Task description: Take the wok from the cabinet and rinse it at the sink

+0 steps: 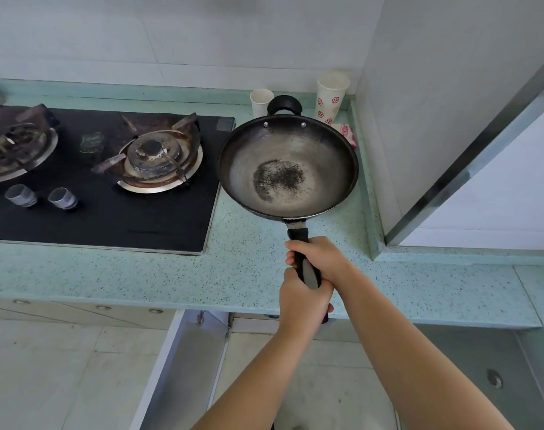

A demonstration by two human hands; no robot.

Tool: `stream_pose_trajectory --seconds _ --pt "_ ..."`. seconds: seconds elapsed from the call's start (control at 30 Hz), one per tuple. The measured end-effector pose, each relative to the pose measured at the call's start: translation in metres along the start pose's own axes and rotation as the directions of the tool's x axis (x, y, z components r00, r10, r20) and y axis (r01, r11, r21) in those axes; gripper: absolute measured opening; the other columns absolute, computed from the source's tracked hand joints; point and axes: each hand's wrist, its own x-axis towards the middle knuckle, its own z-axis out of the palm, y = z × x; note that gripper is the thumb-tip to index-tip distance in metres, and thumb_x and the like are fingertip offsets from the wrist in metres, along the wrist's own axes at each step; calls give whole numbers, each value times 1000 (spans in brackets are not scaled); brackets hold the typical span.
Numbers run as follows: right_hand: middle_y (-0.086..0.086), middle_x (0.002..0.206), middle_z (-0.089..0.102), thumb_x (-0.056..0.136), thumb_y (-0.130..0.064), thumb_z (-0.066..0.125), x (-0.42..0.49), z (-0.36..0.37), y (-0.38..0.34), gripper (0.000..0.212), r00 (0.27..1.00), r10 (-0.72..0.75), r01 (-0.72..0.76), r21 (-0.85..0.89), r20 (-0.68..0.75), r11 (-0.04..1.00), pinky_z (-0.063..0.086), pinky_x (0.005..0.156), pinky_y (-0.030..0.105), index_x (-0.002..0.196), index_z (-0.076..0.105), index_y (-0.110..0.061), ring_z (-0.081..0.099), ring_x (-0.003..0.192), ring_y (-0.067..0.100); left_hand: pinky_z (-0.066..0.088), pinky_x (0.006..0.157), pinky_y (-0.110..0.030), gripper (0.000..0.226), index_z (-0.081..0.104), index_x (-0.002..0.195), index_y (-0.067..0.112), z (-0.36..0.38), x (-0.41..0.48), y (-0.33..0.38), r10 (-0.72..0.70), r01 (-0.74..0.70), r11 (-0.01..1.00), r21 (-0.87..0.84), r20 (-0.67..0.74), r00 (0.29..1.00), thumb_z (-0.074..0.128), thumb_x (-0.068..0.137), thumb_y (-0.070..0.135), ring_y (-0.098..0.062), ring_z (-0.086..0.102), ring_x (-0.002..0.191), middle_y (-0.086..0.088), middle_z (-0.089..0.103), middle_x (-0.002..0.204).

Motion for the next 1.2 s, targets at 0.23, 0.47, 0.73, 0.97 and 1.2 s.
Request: stream_pose_trajectory --seconds 0.23,0.47,0.73,0.97,1.2 --pt "1 63 72 81 -15 64 -9 -24 6 13 997 -74 73 -75 -8 994 53 60 22 71 66 -7 68 61 12 47 46 -25 28 46 98 13 14 0 -2 49 -57 994 89 92 995 64 77 20 -15 64 55 0 61 73" --pt "11 76 71 81 -9 65 -23 -42 4 3 989 -147 145 -68 -24 987 58 61 25 80 62 -8 71 68 15 40 46 -10 44 42 113 15 21 2 -2 153 -209 956 204 261 953 67 76 18 4 58 60 10 56 75" --pt "16 91 69 83 -10 65 -30 -42 11 40 983 -169 173 40 -76 984 58 58 26 118 51 0 71 72 20 40 45 -3 38 46 96 22 16 0 -13 149 -201 958 204 244 958 72 69 29 16 57 61 11 58 75" --pt "12 90 70 84 -14 65 -32 -43 17 34 971 -201 204 6 -132 979 59 59 29 115 54 -7 71 69 17 40 45 -3 40 44 94 31 10 -5 -10 123 -180 961 210 258 958 71 66 37 15 58 65 12 61 80" --pt "-8 85 64 86 -16 60 -38 -43 15 13 936 -269 245 -131 -225 961 47 60 15 98 63 -20 60 76 7 38 56 -18 30 48 83 31 -4 -8 0 159 -217 922 321 198 967 58 64 51 0 55 73 9 57 87"
